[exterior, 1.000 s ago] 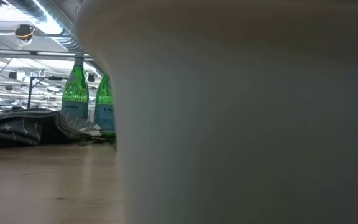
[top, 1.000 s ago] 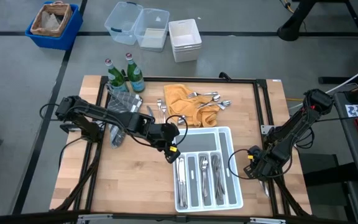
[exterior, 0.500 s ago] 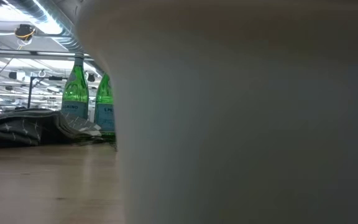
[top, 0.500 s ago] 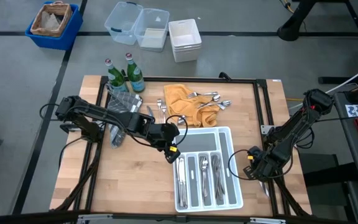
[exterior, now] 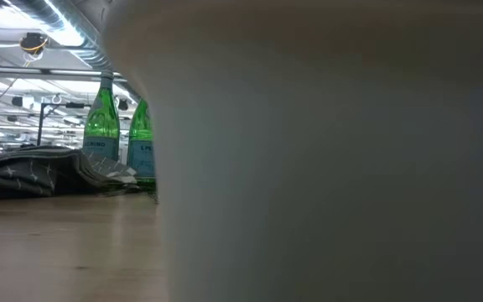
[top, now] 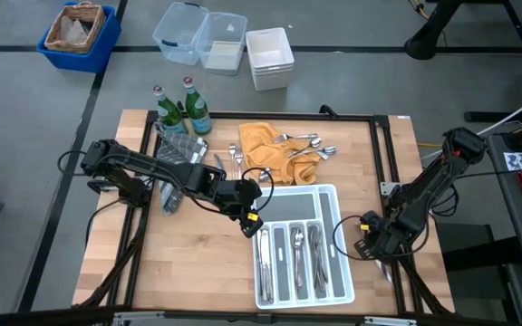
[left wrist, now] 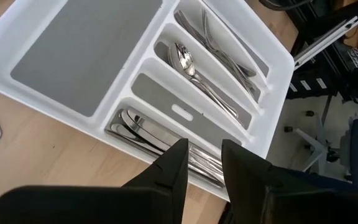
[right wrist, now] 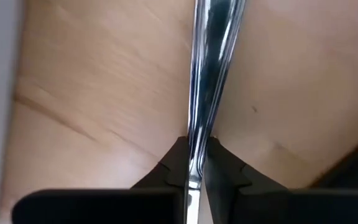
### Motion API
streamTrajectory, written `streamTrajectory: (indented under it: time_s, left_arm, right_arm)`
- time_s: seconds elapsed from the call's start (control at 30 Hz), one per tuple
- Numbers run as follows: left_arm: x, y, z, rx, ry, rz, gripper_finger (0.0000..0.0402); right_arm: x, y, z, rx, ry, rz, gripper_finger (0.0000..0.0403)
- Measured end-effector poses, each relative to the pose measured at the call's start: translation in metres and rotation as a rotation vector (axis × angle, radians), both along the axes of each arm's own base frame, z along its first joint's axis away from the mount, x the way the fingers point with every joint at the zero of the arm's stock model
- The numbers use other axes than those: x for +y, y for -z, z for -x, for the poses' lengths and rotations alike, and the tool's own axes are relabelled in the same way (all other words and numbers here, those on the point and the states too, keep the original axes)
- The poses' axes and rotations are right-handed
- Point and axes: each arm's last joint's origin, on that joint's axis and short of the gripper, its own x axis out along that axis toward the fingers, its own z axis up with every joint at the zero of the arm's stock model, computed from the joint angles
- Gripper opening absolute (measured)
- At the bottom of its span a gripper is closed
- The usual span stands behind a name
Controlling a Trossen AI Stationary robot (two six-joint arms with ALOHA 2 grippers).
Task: Sort silverware
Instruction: Put the table knife into the silverware tray
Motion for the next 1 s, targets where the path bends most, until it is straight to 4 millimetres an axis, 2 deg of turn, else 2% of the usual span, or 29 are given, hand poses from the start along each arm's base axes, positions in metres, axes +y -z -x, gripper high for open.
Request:
streamTrajectory:
  time_s: [0.53,0.83,1.0]
  left_arm:
    - [0.000,-0.001,0.000,-0.002,0.000,0.001,0.0086]
    - [0.003,-0.021,0.014,-0.062,0.005,0.007,0.0086]
    - [0.004,-0.026,0.018,-0.074,-0.002,0.007,0.0086]
  right_arm:
    - [-0.007,-0.014,-0.001,-0.188,0.046,0.018,0.0037]
    - [-0.016,-0.032,-0.001,-0.431,0.040,0.042,0.0037]
    - [-0.019,-0.041,-0.002,-0.554,0.017,0.050,0.0037]
